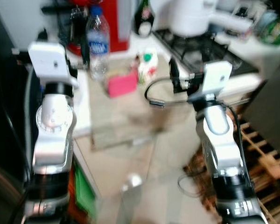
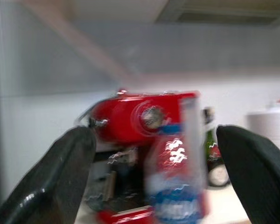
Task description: Restocking fridge
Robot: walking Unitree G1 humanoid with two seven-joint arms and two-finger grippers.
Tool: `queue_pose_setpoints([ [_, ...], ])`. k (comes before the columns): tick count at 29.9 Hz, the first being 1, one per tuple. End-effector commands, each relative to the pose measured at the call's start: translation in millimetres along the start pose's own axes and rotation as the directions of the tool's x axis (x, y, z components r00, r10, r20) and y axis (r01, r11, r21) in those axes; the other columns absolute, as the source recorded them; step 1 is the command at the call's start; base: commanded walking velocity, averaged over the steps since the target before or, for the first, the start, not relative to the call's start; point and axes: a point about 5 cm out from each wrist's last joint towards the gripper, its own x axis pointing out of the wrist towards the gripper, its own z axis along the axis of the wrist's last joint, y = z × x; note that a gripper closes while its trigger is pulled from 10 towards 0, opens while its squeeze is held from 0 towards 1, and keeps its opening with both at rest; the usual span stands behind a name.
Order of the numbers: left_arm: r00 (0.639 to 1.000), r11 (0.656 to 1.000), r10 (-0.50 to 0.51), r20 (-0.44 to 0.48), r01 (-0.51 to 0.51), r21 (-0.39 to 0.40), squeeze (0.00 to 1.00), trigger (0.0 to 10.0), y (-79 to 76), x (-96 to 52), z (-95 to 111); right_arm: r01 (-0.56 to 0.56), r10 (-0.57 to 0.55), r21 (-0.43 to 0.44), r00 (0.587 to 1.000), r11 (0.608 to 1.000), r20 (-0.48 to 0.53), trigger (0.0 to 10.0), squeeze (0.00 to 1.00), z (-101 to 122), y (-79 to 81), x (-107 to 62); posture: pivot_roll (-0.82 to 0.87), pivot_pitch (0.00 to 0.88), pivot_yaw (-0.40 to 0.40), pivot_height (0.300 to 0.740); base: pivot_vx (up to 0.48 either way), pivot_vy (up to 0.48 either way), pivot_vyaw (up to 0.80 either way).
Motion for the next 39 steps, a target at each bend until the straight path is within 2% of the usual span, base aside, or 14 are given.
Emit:
queue_pose_setpoints([
  [1,0.999,1.000,0.002,0.050,-0.003,0.012,0.00,10.0,0.8,3.8,9.0,0.005,-0.005,0.004,1.000,1.000,0.014,10.0,0.02,2.4,-1.4,1.6,0.03,0.000,-0.014,0.740,0.480,0.000,0.00],
  [6,0.995,0.998,0.005,0.096,-0.010,0.061,0.00,10.0,2.4,10.4,16.3,0.002,-0.003,0.013,1.000,1.000,0.018,10.0,0.03,2.2,2.1,2.9,0.03,0.000,-0.014,0.740,0.480,0.000,0.00],
  [8,0.985,0.973,0.061,0.160,-0.094,0.209,0.00,10.0,9.8,18.2,23.5,0.003,-0.003,0.013,1.000,1.000,0.022,10.0,0.02,3.1,2.6,3.4,0.03,0.000,-0.020,0.740,0.120,0.000,0.00],
  [10,0.987,0.967,0.054,0.154,-0.091,0.239,0.06,10.0,16.0,34.1,26.0,0.005,-0.006,0.014,1.000,1.000,0.023,10.0,0.03,3.7,1.9,3.2,0.04,0.000,-0.024,0.740,0.000,0.000,0.00],
  [12,0.993,0.971,0.032,0.117,-0.059,0.232,0.05,10.0,24.5,52.8,27.4,0.008,-0.008,0.019,1.000,1.000,0.021,10.0,0.02,3.7,1.1,2.4,0.04,0.000,-0.024,0.740,0.000,0.000,0.00],
  [14,0.994,0.976,0.015,0.104,-0.037,0.215,0.02,10.0,28.0,61.3,28.9,0.007,-0.007,0.021,1.000,1.000,0.019,10.0,0.03,3.5,1.0,1.9,0.03,0.000,-0.023,0.740,0.000,0.000,0.00],
  [16,0.997,0.986,-0.019,0.073,0.007,0.165,0.00,10.0,34.6,80.5,32.3,0.002,-0.002,0.022,1.000,1.000,0.017,10.0,0.02,3.2,2.0,1.2,0.03,0.000,-0.016,0.740,0.000,0.000,0.00],
  [18,0.997,0.996,-0.069,0.020,0.068,0.062,0.00,10.0,37.6,102.9,34.4,-0.002,0.002,0.025,1.000,1.000,0.021,10.0,0.02,4.0,4.2,0.7,0.02,0.000,0.003,0.740,0.000,0.000,0.00],
  [19,0.997,0.996,-0.081,0.006,0.080,0.039,0.00,10.0,37.2,106.5,33.8,-0.003,0.003,0.026,1.000,1.000,0.022,10.0,0.02,4.4,4.8,0.4,0.01,0.000,0.005,0.740,0.000,0.000,0.00],
  [20,0.994,0.994,-0.109,-0.010,0.108,-0.031,0.00,10.0,35.0,109.9,32.5,-0.004,0.003,0.027,1.000,1.000,0.022,10.0,0.02,4.6,5.3,0.1,0.01,0.000,0.005,0.740,0.000,0.000,0.00],
  [21,0.993,0.989,-0.116,-0.025,0.113,-0.091,0.00,10.0,35.6,114.8,30.8,-0.005,0.004,0.028,1.000,1.000,0.022,10.0,0.02,4.9,5.9,-0.8,0.01,0.000,0.013,0.740,0.000,0.000,0.00],
  [23,0.988,0.994,-0.070,-0.137,0.058,-0.091,0.00,10.0,38.7,123.3,19.1,-0.008,0.008,0.030,1.000,1.000,0.017,10.0,0.03,4.5,7.0,-3.9,0.00,0.000,0.021,0.740,0.000,0.000,0.00],
  [31,0.955,0.969,-0.213,-0.204,0.181,-0.166,0.00,10.0,14.8,132.5,5.1,-0.004,0.005,0.020,1.000,1.000,-0.019,10.0,0.02,3.6,8.6,-24.5,-0.06,0.000,0.060,0.740,0.000,0.000,0.00],
  [39,0.935,0.951,-0.276,-0.223,0.231,-0.208,0.00,10.0,-0.5,133.7,-2.7,0.016,-0.016,0.000,0.999,1.000,-0.035,10.0,0.03,5.5,3.5,-26.8,-0.10,0.000,0.076,0.740,0.000,0.000,0.00],
])
